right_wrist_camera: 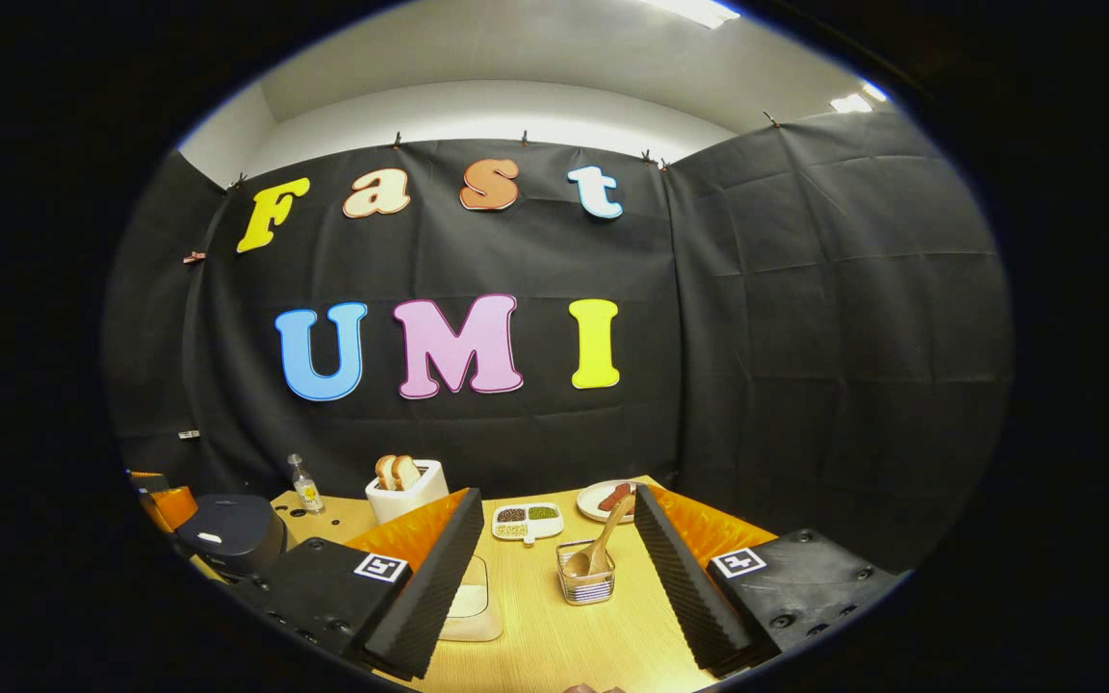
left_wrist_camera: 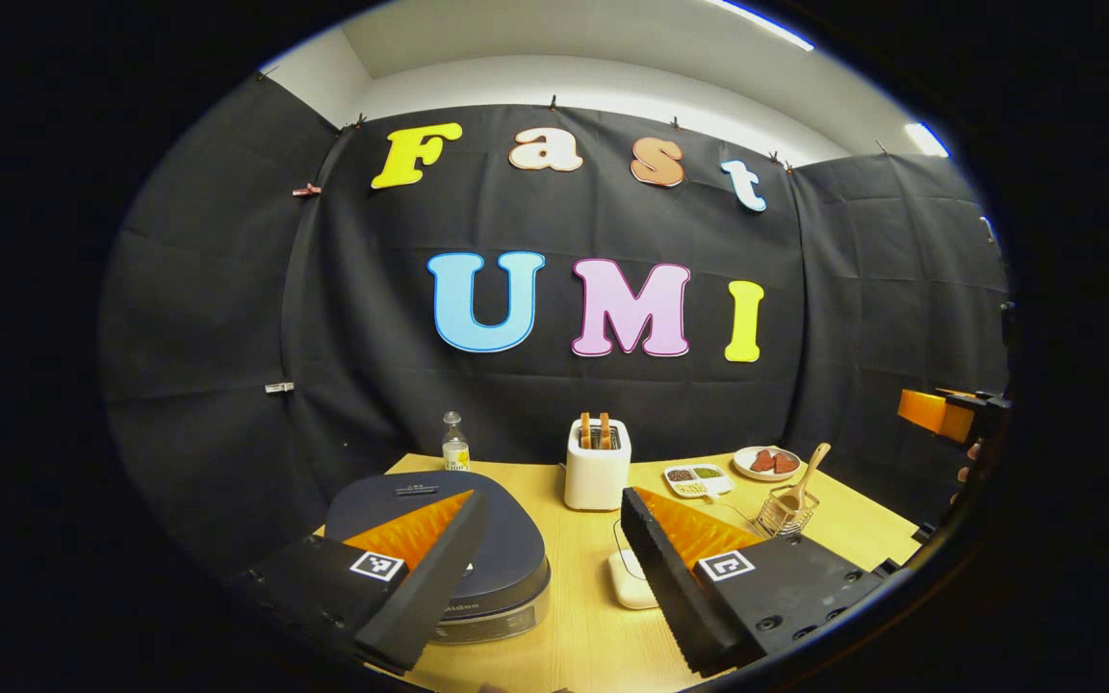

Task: Close the left gripper, press the button to open the rice cooker; take a wooden spoon from the chopstick holder with the right hand, scoop a spoonful of rice and pour it into the rice cooker, then put the wooden spoon back into the chopstick holder.

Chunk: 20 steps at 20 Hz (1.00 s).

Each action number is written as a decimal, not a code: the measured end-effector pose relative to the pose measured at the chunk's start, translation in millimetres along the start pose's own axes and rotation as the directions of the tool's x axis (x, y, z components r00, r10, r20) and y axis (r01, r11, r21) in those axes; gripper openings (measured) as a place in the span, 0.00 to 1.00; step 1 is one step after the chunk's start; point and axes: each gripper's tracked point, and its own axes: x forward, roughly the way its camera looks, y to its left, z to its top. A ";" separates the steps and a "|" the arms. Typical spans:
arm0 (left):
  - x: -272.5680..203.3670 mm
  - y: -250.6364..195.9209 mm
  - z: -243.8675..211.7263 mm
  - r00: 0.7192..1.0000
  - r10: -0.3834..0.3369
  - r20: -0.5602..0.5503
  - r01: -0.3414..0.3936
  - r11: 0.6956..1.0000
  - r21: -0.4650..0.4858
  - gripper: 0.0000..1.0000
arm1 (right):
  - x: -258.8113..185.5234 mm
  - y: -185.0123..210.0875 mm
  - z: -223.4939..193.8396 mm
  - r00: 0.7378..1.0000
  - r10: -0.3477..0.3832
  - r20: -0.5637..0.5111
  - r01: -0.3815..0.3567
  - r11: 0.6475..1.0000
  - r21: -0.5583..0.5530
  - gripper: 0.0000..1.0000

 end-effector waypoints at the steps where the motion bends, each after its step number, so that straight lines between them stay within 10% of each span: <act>1: 0.5 0.0 -1.7 1.000 -0.003 -0.002 0.002 1.000 -0.006 0.95 | 1.2 1.5 -0.6 1.000 0.002 -0.005 -0.002 1.000 0.003 0.99; 13: 16.4 34.5 0.2 0.996 0.053 -0.074 -0.054 0.998 -0.013 0.93 | 6.0 3.9 -1.2 1.000 0.023 -0.001 -0.023 1.000 -0.017 0.98; 20: 28.6 62.7 -14.0 0.983 0.017 -0.181 -0.020 1.000 -0.013 0.48 | 0.6 0.9 -11.2 1.000 0.014 -0.024 -0.015 1.000 -0.020 0.99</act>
